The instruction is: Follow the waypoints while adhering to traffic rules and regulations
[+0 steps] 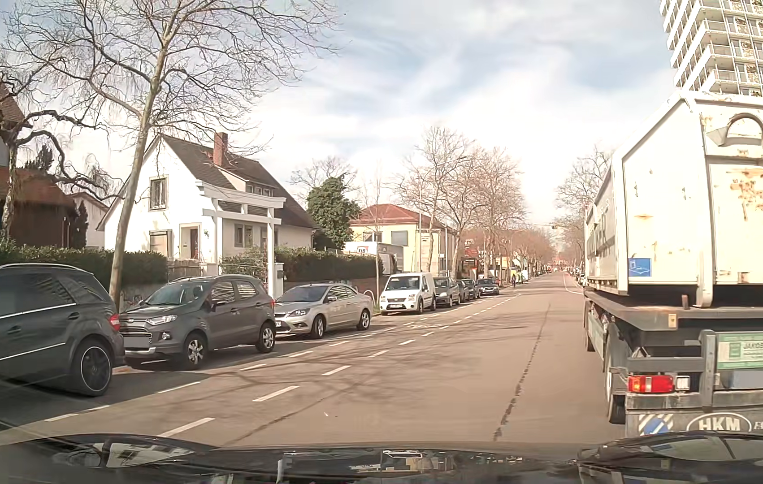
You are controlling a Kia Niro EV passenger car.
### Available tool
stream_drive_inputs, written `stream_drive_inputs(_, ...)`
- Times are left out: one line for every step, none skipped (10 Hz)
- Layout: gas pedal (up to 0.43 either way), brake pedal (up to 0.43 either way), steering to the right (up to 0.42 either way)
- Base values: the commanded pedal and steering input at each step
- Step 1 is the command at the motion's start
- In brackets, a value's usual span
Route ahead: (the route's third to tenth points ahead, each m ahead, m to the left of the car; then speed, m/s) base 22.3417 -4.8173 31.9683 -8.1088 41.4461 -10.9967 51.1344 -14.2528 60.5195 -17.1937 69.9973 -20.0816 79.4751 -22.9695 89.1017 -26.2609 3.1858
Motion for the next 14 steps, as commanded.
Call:
stream_drive_inputs(0.268,0.0,-0.091)
stream_drive_inputs(0.268,0.0,-0.051)
stream_drive_inputs(0.268,0.0,-0.016)
stream_drive_inputs(0.268,0.0,0.022)
stream_drive_inputs(0.268,0.0,0.051)
stream_drive_inputs(0.268,0.0,0.081)
stream_drive_inputs(0.268,0.0,0.112)
stream_drive_inputs(0.268,0.0,0.135)
stream_drive_inputs(0.268,0.0,0.157)
stream_drive_inputs(0.268,0.0,0.172)
stream_drive_inputs(0.268,0.0,0.188)
stream_drive_inputs(0.268,0.0,0.2)
stream_drive_inputs(0.26,0.0,0.207)
stream_drive_inputs(0.26,0.0,0.208)
